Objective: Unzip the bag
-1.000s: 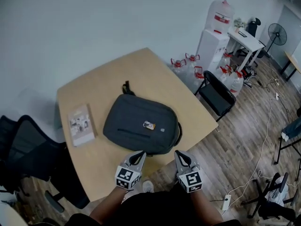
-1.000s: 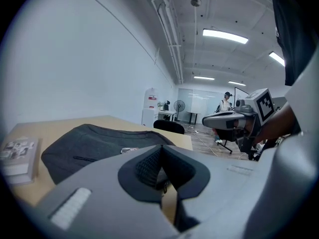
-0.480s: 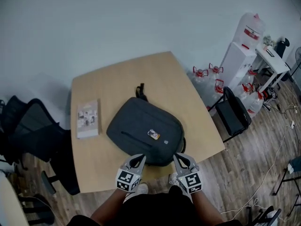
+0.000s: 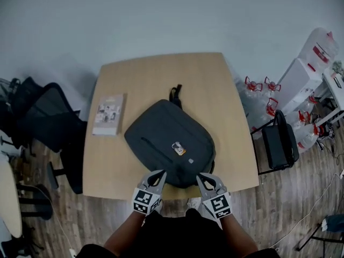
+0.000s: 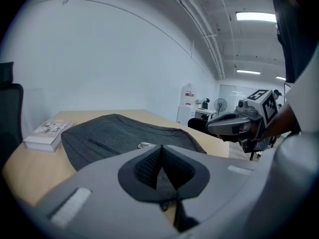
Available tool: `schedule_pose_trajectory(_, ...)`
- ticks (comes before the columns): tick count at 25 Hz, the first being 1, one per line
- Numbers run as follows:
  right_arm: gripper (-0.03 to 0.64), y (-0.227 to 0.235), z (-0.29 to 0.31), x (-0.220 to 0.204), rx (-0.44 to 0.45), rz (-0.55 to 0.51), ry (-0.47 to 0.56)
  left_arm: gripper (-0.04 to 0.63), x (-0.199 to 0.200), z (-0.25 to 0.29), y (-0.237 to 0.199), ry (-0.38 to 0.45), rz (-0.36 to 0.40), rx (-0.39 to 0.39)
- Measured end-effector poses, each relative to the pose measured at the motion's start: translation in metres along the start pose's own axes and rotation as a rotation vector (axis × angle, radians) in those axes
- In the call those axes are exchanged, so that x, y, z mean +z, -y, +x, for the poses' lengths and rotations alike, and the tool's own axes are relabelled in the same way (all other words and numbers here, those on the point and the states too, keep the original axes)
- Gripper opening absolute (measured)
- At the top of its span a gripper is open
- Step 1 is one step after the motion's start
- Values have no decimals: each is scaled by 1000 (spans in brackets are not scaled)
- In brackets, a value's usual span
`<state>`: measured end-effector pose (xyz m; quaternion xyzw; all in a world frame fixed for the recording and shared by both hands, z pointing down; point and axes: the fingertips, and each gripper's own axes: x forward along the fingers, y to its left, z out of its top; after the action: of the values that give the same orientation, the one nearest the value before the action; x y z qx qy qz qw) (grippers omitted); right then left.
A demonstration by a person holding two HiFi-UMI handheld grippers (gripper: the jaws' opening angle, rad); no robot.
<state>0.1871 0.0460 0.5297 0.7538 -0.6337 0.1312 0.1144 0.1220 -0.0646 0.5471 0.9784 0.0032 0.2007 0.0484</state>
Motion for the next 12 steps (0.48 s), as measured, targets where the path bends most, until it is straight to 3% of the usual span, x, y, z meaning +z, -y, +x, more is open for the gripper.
schedule_pose_trajectory(7,3,-15,12,-14,196,-78,-36,18,-37,-24,-5,-47,-84,167)
schedule_pose_trajectory(12,3,-36,13,-25,275,-103,-69,18,-72,-42,0,-106,-119,206)
